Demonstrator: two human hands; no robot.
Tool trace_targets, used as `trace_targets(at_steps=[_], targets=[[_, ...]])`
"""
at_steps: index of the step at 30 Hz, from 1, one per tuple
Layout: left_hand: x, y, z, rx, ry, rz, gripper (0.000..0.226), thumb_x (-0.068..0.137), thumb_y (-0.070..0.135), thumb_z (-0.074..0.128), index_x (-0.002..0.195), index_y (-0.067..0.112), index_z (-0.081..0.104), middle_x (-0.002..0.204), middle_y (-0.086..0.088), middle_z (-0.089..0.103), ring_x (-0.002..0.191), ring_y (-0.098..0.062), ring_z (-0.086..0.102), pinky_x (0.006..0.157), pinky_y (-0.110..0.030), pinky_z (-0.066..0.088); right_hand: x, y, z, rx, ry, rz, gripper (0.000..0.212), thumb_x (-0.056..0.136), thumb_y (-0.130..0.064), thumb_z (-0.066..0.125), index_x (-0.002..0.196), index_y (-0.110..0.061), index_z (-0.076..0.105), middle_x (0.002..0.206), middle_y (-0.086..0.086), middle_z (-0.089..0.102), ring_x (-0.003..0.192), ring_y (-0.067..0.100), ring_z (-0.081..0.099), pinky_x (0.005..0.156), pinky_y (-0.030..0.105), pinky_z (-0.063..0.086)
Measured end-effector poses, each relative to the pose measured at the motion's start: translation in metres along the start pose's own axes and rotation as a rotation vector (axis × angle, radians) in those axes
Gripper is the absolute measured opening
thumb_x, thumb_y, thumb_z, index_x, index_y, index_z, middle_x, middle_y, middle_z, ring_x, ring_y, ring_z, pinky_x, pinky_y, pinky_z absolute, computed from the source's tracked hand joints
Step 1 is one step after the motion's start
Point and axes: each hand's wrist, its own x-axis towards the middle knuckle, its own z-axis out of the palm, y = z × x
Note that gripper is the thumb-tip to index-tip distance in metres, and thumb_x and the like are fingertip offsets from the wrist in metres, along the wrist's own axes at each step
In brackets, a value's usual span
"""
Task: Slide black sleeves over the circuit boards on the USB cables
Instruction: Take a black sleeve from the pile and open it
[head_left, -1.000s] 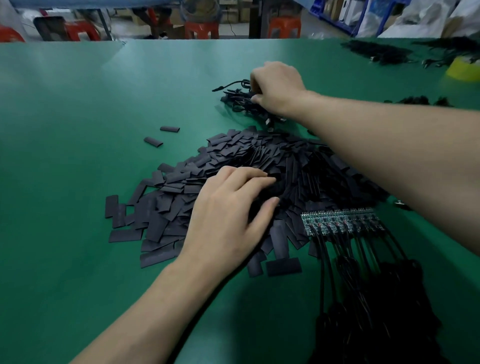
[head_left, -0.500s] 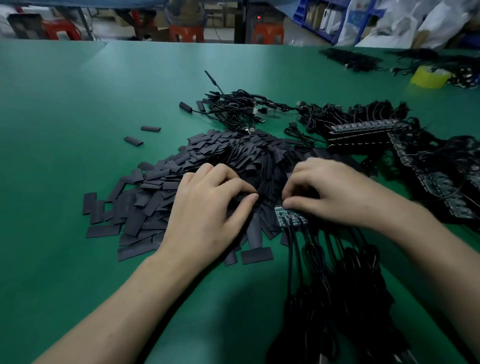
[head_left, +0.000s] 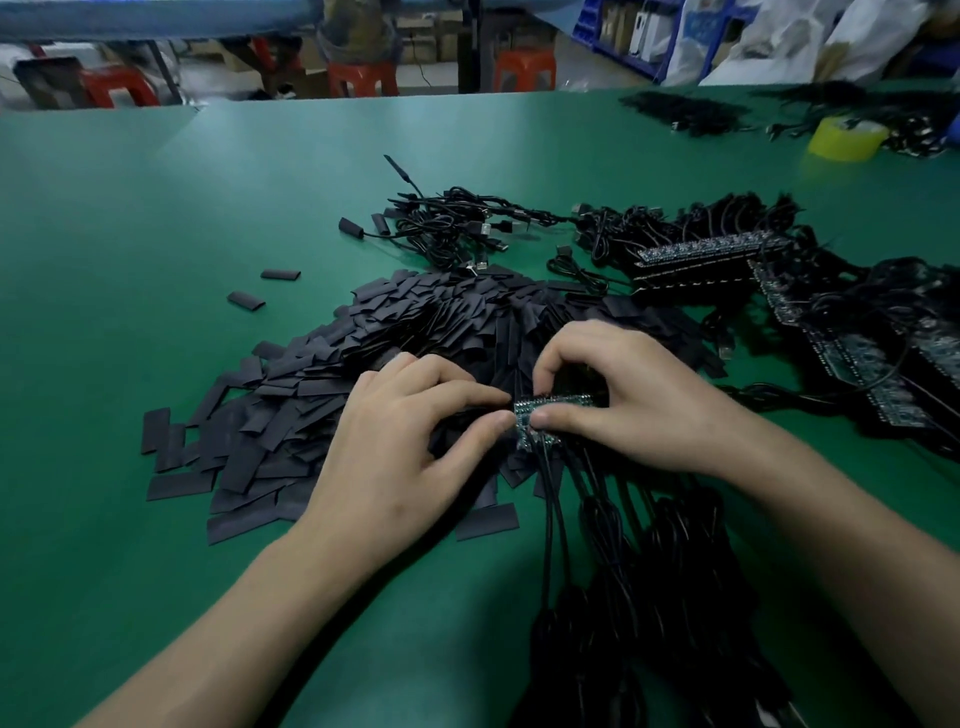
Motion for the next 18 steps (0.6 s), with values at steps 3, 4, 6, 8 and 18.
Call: trace_targets(at_steps=[3, 4, 6, 8, 18], targets=[[0.0001, 0.0060, 0.0002, -0.245, -0.049, -0.139, 0.021, 0.088, 0.051, 0.074, 0.098, 0.033, 0.078, 0.087, 0.016, 0.073, 0.084, -0.007, 0.067, 0.077, -0.024, 0.051, -0.0008, -0.0048, 0.0062, 0.193, 0.067, 0.021, 0.017, 0.079, -0.035, 0.084, 0.087, -0.032, 0.070, 0.084, -0.014, 0.070, 0.088, 0.003, 0.065, 0.073, 0.015, 0.046], [0.0002, 0.0074, 0.0002, -0.340, -0.062, -0.202, 0.019, 0.084, 0.049, 0.076, 0.094, 0.033, 0.078, 0.082, 0.016, 0.074, 0.078, -0.004, 0.068, 0.071, -0.017, 0.050, -0.0009, -0.0062, 0.0076, 0.231, 0.084, 0.016, 0.017, 0.079, -0.031, 0.086, 0.086, -0.030, 0.071, 0.083, -0.013, 0.071, 0.085, 0.004, 0.066, 0.074, 0.016, 0.048], [0.0010, 0.0094, 0.0002, -0.500, -0.074, -0.288, 0.017, 0.078, 0.041, 0.075, 0.088, 0.027, 0.078, 0.074, 0.013, 0.074, 0.065, 0.002, 0.065, 0.064, -0.008, 0.045, -0.0005, -0.0082, 0.0084, 0.293, 0.103, 0.014, 0.016, 0.079, -0.026, 0.087, 0.086, -0.028, 0.073, 0.082, -0.010, 0.072, 0.081, 0.005, 0.067, 0.076, 0.023, 0.052], [0.0020, 0.0105, -0.0003, -0.638, -0.069, -0.337, 0.012, 0.080, 0.028, 0.077, 0.086, 0.019, 0.079, 0.071, 0.005, 0.075, 0.061, 0.002, 0.064, 0.062, -0.009, 0.047, -0.0006, -0.0079, 0.0066, 0.342, 0.097, 0.026, 0.012, 0.081, -0.027, 0.085, 0.087, -0.028, 0.075, 0.082, -0.010, 0.074, 0.080, 0.005, 0.068, 0.076, 0.024, 0.053], [0.0058, 0.0111, -0.0071, -0.778, -0.127, -0.358, 0.009, 0.077, 0.023, 0.075, 0.085, 0.020, 0.079, 0.070, 0.008, 0.074, 0.061, 0.004, 0.064, 0.062, -0.007, 0.047, 0.0005, -0.0096, 0.0055, 0.386, 0.043, 0.012, 0.008, 0.087, -0.022, 0.080, 0.084, -0.027, 0.076, 0.081, -0.013, 0.074, 0.077, -0.001, 0.067, 0.076, 0.017, 0.049]])
